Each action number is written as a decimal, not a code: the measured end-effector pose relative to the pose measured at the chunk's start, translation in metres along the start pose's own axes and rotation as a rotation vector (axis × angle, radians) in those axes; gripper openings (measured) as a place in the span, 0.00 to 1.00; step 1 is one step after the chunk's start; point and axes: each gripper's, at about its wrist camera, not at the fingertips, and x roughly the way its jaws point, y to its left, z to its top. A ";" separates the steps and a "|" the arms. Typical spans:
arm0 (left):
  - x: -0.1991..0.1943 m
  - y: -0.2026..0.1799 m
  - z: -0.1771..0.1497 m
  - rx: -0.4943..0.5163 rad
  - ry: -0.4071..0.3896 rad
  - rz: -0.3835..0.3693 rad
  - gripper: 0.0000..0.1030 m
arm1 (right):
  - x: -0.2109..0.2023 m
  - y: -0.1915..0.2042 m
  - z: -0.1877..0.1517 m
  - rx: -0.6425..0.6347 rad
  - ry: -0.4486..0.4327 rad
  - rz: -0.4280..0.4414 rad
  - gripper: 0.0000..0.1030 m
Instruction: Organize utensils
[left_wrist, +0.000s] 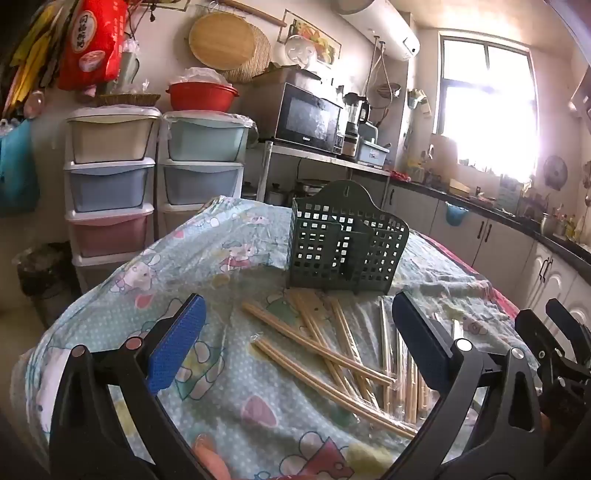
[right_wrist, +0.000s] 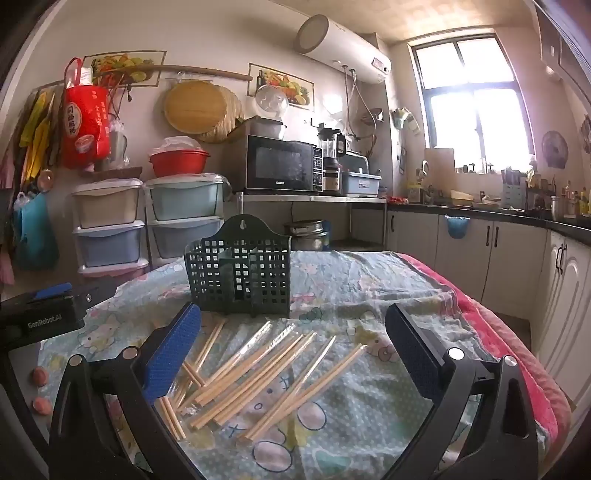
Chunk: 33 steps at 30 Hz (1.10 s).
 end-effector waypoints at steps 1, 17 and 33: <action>0.000 0.000 0.000 0.000 0.003 0.000 0.91 | 0.000 0.000 0.000 0.005 0.002 0.002 0.94; 0.000 -0.001 0.000 0.005 -0.011 -0.002 0.91 | -0.004 0.000 0.003 -0.004 -0.010 -0.004 0.94; -0.002 -0.006 0.006 0.004 -0.013 -0.002 0.91 | -0.003 -0.002 0.003 -0.001 -0.016 -0.007 0.94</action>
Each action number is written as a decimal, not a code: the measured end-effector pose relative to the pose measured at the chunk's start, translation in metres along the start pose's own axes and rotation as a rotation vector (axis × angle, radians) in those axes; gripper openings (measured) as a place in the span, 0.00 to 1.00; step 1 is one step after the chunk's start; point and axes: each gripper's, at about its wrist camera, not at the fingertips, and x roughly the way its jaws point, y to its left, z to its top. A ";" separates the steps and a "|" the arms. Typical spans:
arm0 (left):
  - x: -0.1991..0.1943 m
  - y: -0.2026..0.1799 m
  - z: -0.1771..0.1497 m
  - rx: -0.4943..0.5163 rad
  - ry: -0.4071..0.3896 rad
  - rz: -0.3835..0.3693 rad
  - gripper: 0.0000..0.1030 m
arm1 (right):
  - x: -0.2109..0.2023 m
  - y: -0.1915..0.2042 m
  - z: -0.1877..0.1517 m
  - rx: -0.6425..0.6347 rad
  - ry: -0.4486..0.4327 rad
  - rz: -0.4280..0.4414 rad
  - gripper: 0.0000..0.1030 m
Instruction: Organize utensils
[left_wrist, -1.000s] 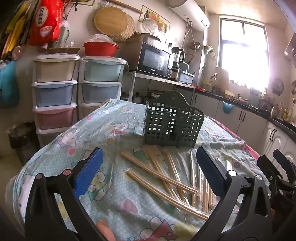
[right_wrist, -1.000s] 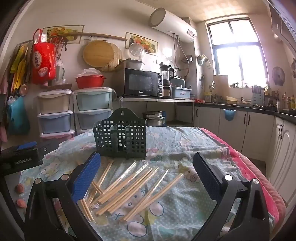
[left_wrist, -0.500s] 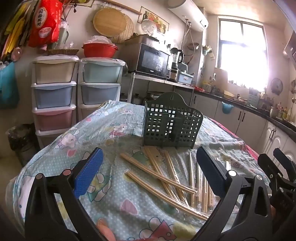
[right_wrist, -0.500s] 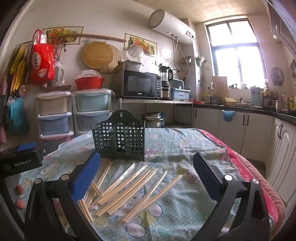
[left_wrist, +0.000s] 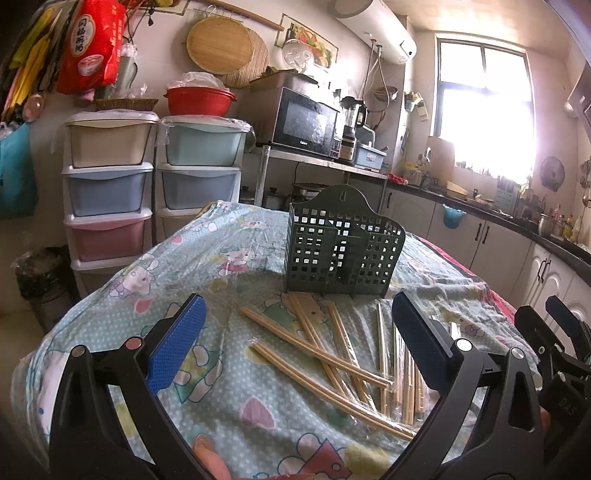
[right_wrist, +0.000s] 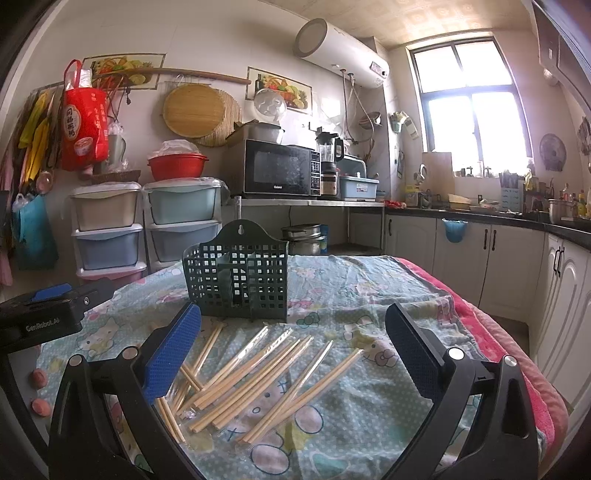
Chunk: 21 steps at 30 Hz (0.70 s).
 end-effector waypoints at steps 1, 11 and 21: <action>0.000 0.000 0.000 -0.001 -0.001 0.000 0.91 | 0.000 0.000 0.000 0.000 0.001 0.001 0.94; -0.001 0.001 -0.001 0.000 -0.004 0.000 0.91 | 0.001 -0.001 0.001 0.002 -0.002 -0.004 0.94; -0.005 0.000 0.005 0.001 -0.014 -0.009 0.91 | 0.001 -0.001 0.001 0.002 -0.002 -0.002 0.94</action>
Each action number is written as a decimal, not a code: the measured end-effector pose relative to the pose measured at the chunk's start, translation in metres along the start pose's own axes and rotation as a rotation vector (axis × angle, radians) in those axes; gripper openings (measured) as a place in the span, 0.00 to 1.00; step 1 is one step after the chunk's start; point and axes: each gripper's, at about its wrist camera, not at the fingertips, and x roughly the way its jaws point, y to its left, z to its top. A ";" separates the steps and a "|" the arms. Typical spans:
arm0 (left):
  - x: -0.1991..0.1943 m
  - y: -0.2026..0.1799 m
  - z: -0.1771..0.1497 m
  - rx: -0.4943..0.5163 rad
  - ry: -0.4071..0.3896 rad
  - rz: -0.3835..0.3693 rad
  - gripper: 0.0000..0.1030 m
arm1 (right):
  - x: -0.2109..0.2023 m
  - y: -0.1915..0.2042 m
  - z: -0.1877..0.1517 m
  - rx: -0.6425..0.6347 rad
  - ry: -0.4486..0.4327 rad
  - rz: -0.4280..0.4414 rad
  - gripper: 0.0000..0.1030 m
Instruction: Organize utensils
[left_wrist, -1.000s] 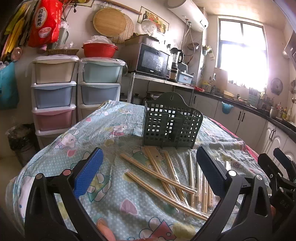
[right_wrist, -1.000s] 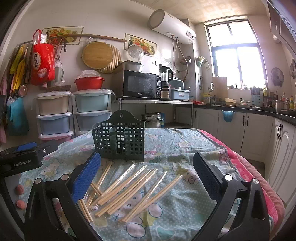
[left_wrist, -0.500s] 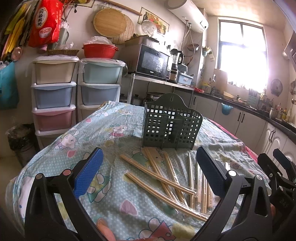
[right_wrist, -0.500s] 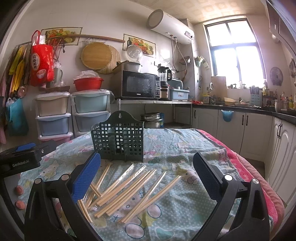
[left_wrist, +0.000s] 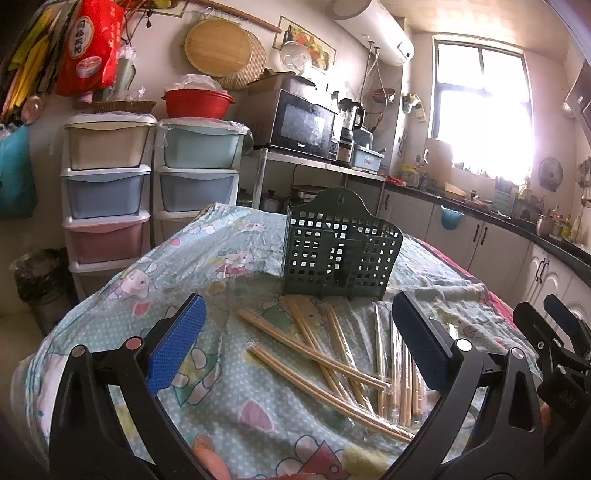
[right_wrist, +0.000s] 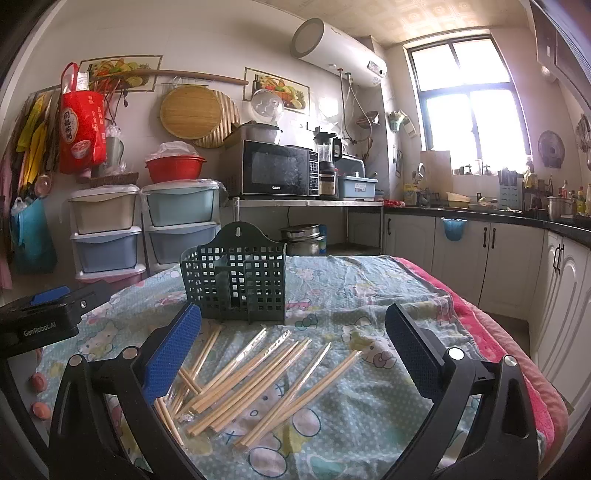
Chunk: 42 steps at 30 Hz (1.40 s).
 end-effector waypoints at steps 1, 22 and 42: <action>0.000 0.000 0.000 0.001 0.001 -0.001 0.91 | 0.000 0.000 0.000 0.000 0.002 0.002 0.94; 0.015 0.027 -0.003 -0.061 0.068 0.023 0.91 | 0.035 0.010 0.004 -0.026 0.190 0.152 0.94; 0.073 0.058 0.016 -0.110 0.283 -0.004 0.91 | 0.121 -0.001 0.028 0.021 0.495 0.260 0.94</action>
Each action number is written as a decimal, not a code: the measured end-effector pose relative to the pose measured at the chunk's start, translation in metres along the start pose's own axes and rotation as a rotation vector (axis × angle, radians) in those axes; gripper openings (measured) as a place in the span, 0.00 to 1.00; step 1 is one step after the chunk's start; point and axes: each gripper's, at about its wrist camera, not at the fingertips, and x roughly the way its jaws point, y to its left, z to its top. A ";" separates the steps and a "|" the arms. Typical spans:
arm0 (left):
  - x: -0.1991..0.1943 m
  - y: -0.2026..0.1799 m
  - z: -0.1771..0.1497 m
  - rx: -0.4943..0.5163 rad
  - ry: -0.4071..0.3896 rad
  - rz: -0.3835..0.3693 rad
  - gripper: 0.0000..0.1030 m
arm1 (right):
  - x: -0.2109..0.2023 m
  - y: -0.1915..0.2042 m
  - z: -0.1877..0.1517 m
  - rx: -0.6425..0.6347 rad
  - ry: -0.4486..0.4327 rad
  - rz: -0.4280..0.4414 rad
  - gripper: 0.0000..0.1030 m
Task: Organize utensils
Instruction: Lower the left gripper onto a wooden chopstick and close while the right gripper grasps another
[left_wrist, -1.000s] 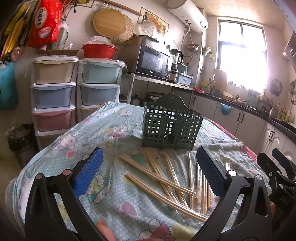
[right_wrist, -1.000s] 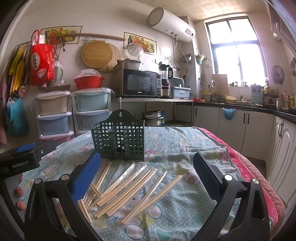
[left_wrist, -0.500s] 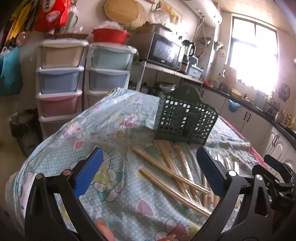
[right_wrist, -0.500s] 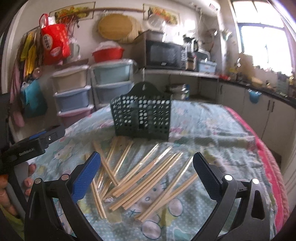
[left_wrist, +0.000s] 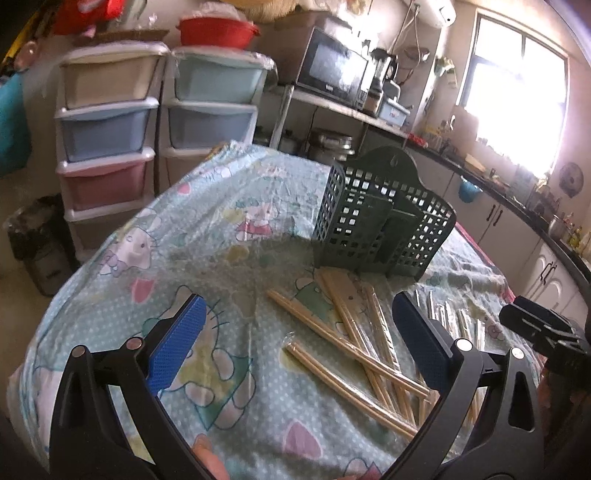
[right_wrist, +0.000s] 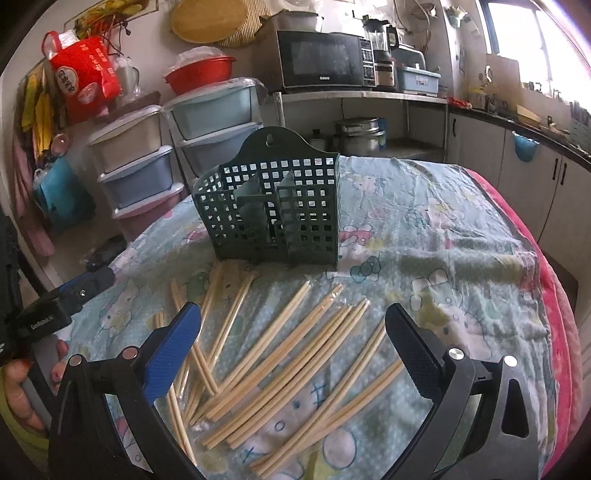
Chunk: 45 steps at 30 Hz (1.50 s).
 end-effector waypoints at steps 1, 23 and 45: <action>0.004 0.001 0.002 0.000 0.017 -0.002 0.91 | 0.002 -0.001 0.003 -0.005 0.011 -0.001 0.94; 0.095 0.027 0.008 -0.203 0.410 -0.132 0.55 | 0.111 -0.065 0.035 0.175 0.338 0.122 0.35; 0.123 0.035 0.022 -0.155 0.400 0.003 0.10 | 0.142 -0.087 0.036 0.231 0.367 0.163 0.09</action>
